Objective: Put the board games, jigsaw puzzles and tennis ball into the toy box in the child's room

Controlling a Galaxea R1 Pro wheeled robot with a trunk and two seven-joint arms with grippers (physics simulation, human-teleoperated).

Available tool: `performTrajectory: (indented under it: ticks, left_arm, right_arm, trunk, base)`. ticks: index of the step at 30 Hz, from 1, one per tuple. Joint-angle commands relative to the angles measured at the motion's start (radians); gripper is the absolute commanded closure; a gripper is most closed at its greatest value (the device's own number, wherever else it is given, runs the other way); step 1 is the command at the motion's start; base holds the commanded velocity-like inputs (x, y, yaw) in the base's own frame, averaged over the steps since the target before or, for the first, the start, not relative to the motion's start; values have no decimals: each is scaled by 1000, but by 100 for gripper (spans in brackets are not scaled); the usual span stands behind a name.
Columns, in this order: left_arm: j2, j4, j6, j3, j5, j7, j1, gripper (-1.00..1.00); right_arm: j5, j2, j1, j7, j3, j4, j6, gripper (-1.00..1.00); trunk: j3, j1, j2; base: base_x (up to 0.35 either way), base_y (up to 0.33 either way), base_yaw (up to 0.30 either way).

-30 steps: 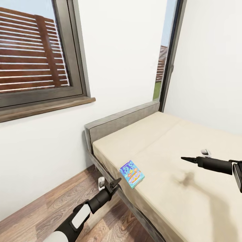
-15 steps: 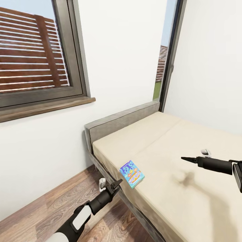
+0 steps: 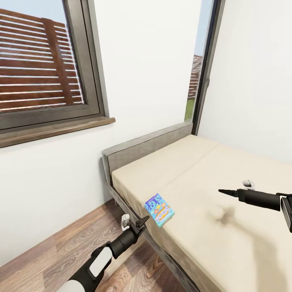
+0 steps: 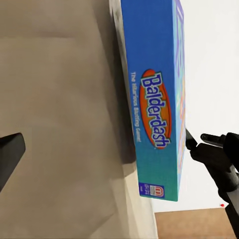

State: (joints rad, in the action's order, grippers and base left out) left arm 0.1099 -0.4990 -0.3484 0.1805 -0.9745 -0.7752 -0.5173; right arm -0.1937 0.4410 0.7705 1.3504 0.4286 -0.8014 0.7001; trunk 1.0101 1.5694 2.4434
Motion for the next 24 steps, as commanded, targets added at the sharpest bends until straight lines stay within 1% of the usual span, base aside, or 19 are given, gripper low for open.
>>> performTrajectory:
  ticks: [1, 24]
  left_arm:
    - [0, -1, -9, 3, -10, 0, -1, -100]
    - [3, -32, -9, 4, -9, -9, 3, -100]
  right_arm:
    - [-10, -1, 1, 9, 4, -1, 9, -100]
    - [-10, -2, 1, 9, 3, -1, 8, -100]
  trunk:
    - [1, 0, 0]
    - [1, 0, 0]
  base:
    - [0, 0, 0]
    - [0, 0, 0]
